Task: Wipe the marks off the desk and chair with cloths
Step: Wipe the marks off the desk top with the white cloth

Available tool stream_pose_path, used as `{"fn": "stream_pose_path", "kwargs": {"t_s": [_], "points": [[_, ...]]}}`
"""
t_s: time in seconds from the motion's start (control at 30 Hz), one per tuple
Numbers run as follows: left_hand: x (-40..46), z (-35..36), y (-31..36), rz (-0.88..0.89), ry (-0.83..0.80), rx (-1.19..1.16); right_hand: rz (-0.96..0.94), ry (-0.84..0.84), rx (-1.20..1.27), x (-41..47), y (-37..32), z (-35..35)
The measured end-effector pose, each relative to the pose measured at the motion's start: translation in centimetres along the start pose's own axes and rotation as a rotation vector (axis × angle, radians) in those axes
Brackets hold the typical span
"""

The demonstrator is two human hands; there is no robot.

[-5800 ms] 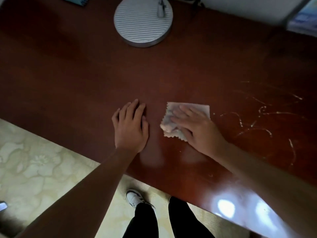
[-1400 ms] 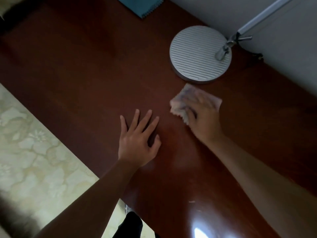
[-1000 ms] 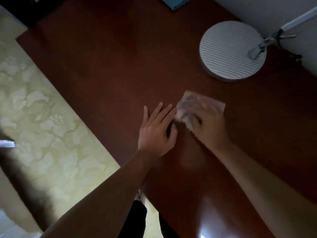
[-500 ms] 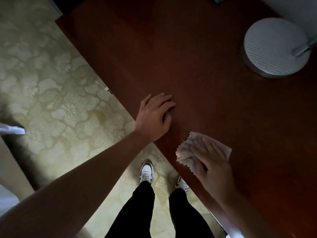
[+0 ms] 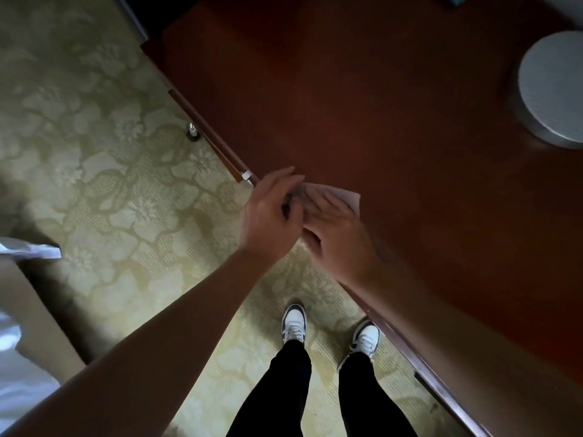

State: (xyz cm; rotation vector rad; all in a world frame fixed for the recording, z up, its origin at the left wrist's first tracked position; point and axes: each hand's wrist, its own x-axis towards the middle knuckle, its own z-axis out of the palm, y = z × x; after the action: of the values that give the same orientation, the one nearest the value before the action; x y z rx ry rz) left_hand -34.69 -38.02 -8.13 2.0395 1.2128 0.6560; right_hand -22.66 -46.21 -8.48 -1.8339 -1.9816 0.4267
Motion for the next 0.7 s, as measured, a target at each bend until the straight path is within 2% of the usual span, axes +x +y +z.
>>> {"fn": "stream_pose_path", "kwargs": {"t_s": [0.07, 0.2, 0.33, 0.4, 0.57, 0.7], "points": [[0.5, -0.2, -0.1, 0.026, -0.048, 0.016, 0.008, -0.045, -0.021, 2.5, 2.3, -1.3], [1.6, -0.4, 0.4, 0.038, 0.008, -0.006, 0.287, 0.045, -0.032, 6.4, 4.2, -2.1], [2.3, 0.8, 2.1, 0.026, 0.060, -0.049, 0.318, 0.113, 0.032, 0.0, 0.2, -0.2], [2.1, 2.4, 3.6, 0.060, -0.008, -0.060, 0.342, 0.104, 0.050, -5.8, -2.0, 0.8], [-1.6, 8.9, 10.0, 0.329, -0.386, -0.050, 0.496, 0.122, 0.053, -15.4, -1.9, -1.2], [-4.4, 13.3, 14.6, 0.391, -0.496, -0.063, 0.782, 0.234, 0.029, -19.5, 1.4, -5.0]]}}
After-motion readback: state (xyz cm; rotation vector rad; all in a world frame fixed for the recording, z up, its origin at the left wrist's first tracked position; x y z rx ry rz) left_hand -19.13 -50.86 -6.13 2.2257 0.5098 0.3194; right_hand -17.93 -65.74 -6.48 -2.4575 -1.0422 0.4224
